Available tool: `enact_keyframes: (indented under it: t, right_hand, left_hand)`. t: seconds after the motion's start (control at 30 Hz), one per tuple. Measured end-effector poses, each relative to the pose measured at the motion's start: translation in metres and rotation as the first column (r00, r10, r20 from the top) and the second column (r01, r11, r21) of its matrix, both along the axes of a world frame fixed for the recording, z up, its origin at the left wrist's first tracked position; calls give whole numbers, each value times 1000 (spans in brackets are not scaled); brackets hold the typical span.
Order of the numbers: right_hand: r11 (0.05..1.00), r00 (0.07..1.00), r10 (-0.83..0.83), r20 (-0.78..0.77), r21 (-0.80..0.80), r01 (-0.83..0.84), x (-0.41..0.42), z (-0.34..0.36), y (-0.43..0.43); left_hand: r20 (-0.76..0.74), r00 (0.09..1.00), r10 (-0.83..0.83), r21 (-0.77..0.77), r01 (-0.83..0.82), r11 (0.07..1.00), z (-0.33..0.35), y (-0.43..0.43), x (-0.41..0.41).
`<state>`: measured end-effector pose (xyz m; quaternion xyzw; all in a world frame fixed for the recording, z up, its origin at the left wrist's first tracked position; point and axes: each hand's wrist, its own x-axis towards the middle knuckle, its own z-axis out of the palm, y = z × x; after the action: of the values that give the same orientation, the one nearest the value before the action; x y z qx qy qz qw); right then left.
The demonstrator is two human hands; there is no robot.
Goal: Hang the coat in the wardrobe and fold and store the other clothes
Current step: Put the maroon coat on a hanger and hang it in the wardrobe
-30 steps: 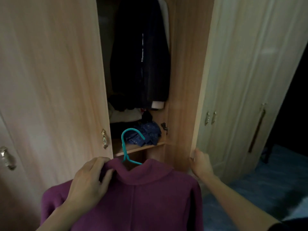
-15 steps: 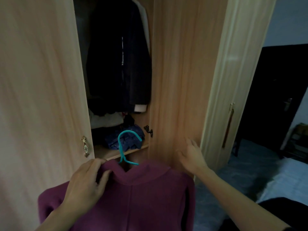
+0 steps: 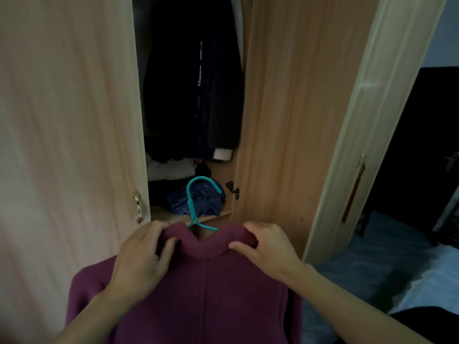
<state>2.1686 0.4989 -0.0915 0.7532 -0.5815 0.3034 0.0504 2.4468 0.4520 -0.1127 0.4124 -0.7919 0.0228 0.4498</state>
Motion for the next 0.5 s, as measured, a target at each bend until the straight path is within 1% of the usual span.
enact_keyframes:
  t: [0.17,0.23,0.37,0.5]
  right_hand:
    - [987,984,114,134,-126,-97,0,-10,-31]
    - [976,978,121,171,-201,-85,-7,-13,-44]
    - [950,975,71,210,-311,-2,-17,-15,-75]
    - [930,965,80,249,-367,18,-32,-13,-104]
  left_hand:
    - [23,1000,17,23,-18,1000,2,-16,-9]
    - [41,999,9,44,-11,999,5,-25,-15]
    - [65,998,14,53,-17,998,16,-43,-29]
    - [84,996,20,63,-26,998,30,-59,-42]
